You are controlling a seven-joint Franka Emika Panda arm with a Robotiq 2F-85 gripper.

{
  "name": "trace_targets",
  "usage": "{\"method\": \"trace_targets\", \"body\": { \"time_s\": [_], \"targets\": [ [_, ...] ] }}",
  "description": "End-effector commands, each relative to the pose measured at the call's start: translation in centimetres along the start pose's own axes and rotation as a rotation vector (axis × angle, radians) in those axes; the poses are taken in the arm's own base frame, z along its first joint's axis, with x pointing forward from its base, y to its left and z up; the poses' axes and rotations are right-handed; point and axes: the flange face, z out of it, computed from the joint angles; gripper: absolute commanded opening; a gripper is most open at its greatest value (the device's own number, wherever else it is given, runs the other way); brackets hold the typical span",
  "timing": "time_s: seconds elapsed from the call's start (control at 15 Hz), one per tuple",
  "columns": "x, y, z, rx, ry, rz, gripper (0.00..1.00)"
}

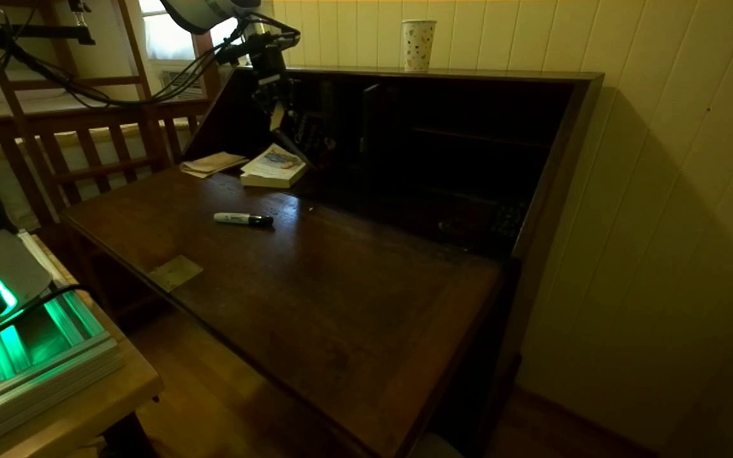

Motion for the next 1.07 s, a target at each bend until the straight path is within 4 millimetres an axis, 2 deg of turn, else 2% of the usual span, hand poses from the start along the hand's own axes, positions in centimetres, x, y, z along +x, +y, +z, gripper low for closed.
{"method": "trace_targets", "body": {
  "time_s": [0.0, 0.27, 0.6, 1.0],
  "targets": [
    [0.0, -2.2, -0.6, -0.077, 0.010, -0.132, 0.08],
    [1.1, -5.2, 0.4, -0.134, -0.016, -0.211, 0.08],
    [1.5, -8.7, 1.1, -0.188, -0.075, -0.253, 0.08],
    [1.8, -11.8, 1.8, -0.253, -0.127, -0.251, 0.08]
  ]
}}
